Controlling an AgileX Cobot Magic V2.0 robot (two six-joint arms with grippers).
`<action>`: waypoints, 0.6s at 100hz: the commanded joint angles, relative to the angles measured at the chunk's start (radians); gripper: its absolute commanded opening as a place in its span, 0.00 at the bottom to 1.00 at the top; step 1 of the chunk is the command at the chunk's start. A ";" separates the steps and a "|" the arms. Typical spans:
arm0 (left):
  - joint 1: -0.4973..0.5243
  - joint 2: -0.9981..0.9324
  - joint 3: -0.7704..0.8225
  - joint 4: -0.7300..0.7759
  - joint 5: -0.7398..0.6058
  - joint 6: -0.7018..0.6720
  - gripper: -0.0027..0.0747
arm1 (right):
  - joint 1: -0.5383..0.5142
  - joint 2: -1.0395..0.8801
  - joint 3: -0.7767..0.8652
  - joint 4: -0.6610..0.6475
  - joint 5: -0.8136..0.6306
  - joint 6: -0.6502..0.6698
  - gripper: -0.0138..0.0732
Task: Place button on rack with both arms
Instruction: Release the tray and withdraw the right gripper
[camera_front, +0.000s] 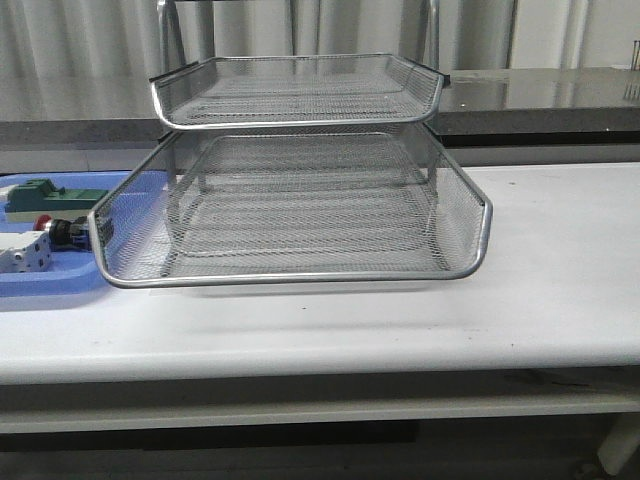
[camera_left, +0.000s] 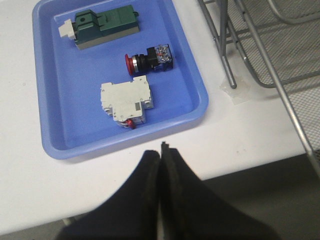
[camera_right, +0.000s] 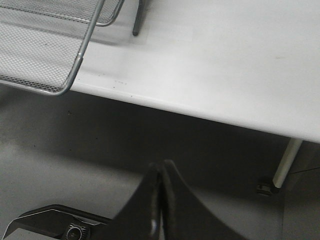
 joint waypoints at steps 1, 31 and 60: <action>0.003 0.073 -0.110 0.029 -0.019 0.018 0.01 | 0.002 -0.005 -0.035 -0.004 -0.057 0.000 0.09; 0.003 0.256 -0.288 0.056 0.045 0.038 0.58 | 0.002 -0.005 -0.035 -0.004 -0.057 0.000 0.09; 0.002 0.269 -0.292 0.008 0.007 0.038 0.90 | 0.002 -0.005 -0.035 -0.004 -0.057 0.000 0.09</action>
